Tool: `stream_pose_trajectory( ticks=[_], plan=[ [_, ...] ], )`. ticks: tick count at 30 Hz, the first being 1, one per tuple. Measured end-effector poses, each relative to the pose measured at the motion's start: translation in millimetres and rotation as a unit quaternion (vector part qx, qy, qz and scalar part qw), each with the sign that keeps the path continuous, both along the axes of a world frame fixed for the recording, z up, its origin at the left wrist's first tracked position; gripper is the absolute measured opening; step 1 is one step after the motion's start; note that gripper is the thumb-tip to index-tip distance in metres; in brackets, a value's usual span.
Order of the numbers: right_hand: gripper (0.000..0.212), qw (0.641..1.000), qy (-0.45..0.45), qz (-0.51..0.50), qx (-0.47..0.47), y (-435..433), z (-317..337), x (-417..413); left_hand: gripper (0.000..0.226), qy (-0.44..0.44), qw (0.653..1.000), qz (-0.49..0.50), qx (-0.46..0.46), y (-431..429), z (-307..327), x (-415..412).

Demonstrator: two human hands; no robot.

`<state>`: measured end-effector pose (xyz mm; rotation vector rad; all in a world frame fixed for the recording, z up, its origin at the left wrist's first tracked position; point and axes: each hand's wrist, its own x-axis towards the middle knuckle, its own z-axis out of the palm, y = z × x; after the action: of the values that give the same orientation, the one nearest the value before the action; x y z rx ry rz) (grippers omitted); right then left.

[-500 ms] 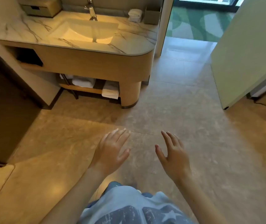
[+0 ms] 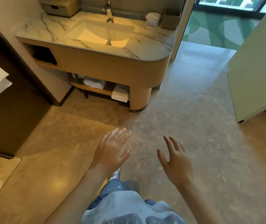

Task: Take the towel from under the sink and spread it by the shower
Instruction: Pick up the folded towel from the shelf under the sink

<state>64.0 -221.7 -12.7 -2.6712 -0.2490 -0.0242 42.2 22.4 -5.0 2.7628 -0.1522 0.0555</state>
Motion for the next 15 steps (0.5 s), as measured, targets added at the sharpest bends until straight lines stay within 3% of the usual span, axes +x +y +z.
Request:
stream_pose_trajectory(
  ticks=[15],
  plan=[
    [0.055,1.000,-0.020,0.001,0.005,160,-4,198,0.061,0.030,0.999,0.039,-0.019,170,-8,184]
  ],
)
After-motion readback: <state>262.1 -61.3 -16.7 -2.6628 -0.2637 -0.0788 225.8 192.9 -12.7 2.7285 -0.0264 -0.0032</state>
